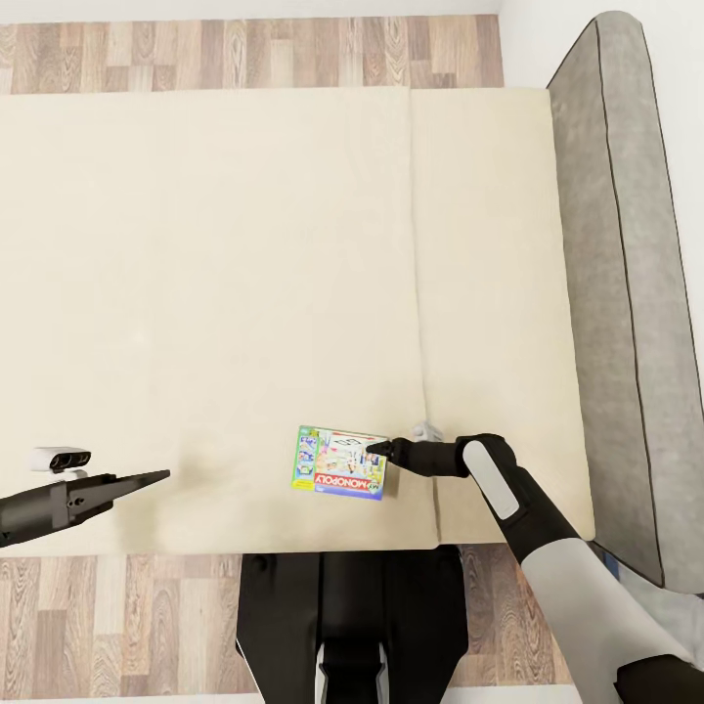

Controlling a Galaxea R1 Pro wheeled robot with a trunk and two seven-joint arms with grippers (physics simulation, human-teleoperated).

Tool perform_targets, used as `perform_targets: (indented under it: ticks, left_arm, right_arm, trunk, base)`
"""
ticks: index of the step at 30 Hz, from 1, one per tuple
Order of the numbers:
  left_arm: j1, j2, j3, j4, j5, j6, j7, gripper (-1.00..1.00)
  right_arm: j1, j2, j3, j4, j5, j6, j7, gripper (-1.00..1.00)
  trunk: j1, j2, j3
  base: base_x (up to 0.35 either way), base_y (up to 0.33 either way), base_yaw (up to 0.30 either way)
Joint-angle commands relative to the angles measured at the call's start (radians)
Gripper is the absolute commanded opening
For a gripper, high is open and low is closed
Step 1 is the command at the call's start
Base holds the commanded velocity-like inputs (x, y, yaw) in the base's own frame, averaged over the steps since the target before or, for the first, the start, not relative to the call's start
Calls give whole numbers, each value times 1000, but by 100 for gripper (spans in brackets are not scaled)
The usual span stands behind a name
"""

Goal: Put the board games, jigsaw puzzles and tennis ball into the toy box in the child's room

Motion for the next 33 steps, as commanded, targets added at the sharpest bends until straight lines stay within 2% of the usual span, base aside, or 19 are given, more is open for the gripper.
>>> perform_targets:
  ticks: [1,33]
  left_arm:
    - [0,0,0,0,-1,11,-4,100]
    - [0,0,0,0,-1,14,-4,100]
  right_arm:
    - [0,-1,1,0,18,1,9,100]
    - [0,-1,1,0,18,1,8,100]
  trunk:
    - [1,-1,-1]
    - [1,-1,-1]
  base:
    - [0,0,0]
    - [0,0,0]
